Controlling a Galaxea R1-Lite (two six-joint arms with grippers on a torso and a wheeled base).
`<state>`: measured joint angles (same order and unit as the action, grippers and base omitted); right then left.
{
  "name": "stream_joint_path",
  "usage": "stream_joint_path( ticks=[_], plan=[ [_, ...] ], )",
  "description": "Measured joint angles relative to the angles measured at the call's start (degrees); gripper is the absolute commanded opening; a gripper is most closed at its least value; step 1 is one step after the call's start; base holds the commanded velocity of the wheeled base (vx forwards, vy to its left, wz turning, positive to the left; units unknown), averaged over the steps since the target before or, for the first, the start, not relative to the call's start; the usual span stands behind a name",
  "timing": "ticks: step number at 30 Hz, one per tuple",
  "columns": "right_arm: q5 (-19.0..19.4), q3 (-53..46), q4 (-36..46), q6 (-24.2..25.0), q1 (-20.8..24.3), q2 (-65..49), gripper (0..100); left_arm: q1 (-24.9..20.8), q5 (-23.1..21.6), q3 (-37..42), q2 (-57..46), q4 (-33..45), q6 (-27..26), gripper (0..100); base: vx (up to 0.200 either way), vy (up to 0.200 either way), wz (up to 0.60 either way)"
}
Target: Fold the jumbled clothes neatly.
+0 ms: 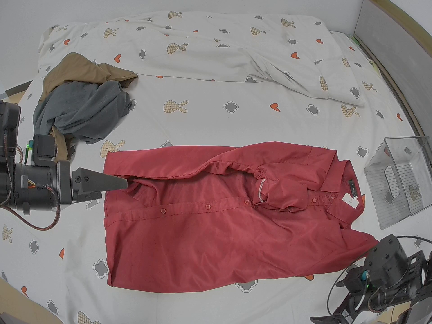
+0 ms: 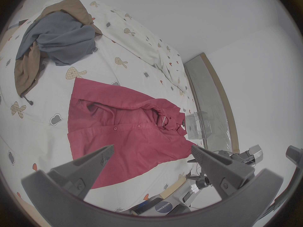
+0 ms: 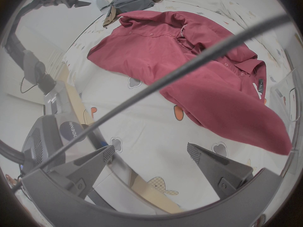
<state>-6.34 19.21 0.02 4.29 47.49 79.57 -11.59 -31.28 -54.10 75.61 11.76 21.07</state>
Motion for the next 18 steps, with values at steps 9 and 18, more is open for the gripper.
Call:
stream_joint_path(
  ticks=[9, 18],
  plan=[
    [-1.5, -0.4, -5.9, -2.3, -6.2, 7.7, 100, 0.0, 0.0, 0.1, -1.0, 0.0, -0.1, 100, 0.000, 0.000, 0.00],
    [-1.8, 4.2, -6.4, -6.2, -11.7, 9.5, 100, 0.0, -0.1, 0.4, -1.1, -0.1, -0.2, 100, 0.000, 0.000, 0.00]
  ],
)
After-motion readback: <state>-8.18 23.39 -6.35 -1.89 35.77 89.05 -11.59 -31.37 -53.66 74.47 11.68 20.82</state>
